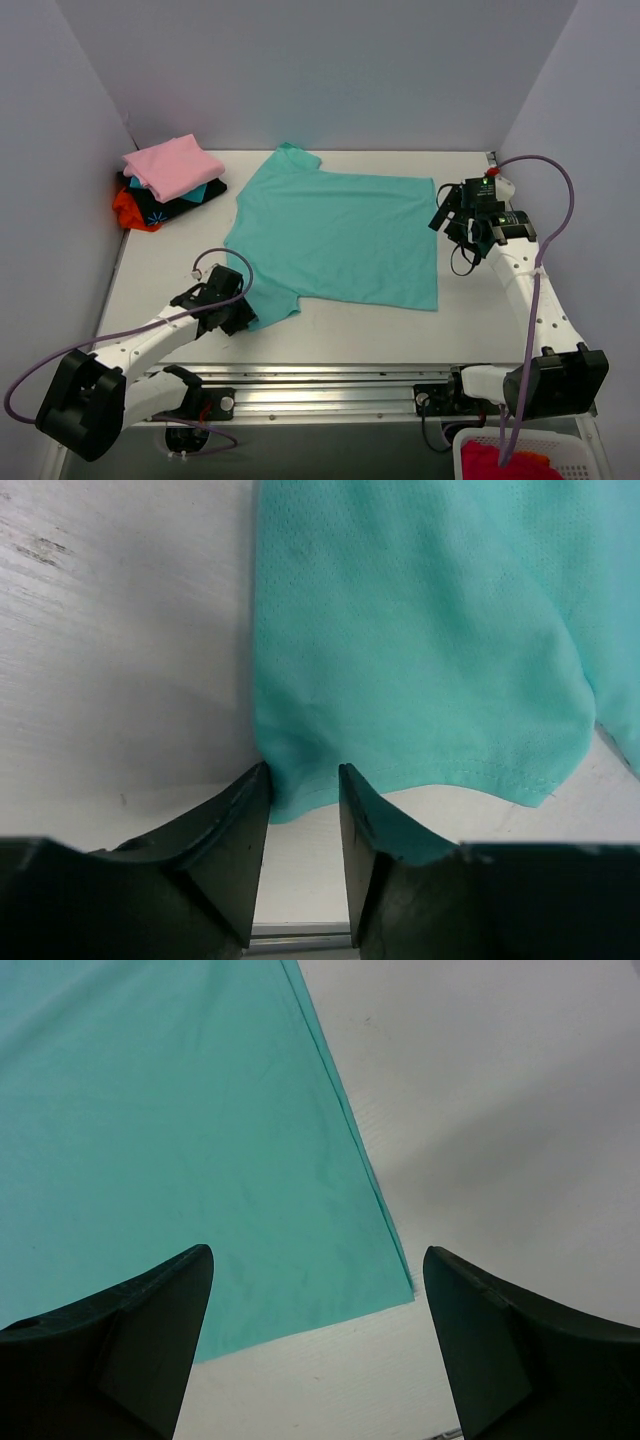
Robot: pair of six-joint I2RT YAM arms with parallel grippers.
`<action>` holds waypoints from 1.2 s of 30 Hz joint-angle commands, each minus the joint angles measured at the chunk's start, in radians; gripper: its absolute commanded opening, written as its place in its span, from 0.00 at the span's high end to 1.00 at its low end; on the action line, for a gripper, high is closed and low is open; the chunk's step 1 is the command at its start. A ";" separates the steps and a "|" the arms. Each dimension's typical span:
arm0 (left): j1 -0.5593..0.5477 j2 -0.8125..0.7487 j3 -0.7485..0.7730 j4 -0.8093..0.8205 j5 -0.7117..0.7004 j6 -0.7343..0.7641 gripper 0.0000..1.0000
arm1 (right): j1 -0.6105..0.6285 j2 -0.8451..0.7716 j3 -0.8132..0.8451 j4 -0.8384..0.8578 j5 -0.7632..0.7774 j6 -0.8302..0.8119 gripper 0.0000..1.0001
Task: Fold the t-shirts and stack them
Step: Fold the tshirt
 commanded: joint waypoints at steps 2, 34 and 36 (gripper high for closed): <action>-0.007 0.014 -0.005 0.014 -0.036 -0.006 0.65 | 0.008 0.003 0.029 -0.028 0.049 -0.020 0.18; 0.058 0.290 0.524 -0.192 0.007 0.341 0.98 | -0.037 -0.112 -0.650 0.220 -0.245 0.264 0.26; 0.070 0.284 0.521 -0.194 0.013 0.350 0.98 | -0.038 -0.089 -0.647 0.237 -0.217 0.269 0.27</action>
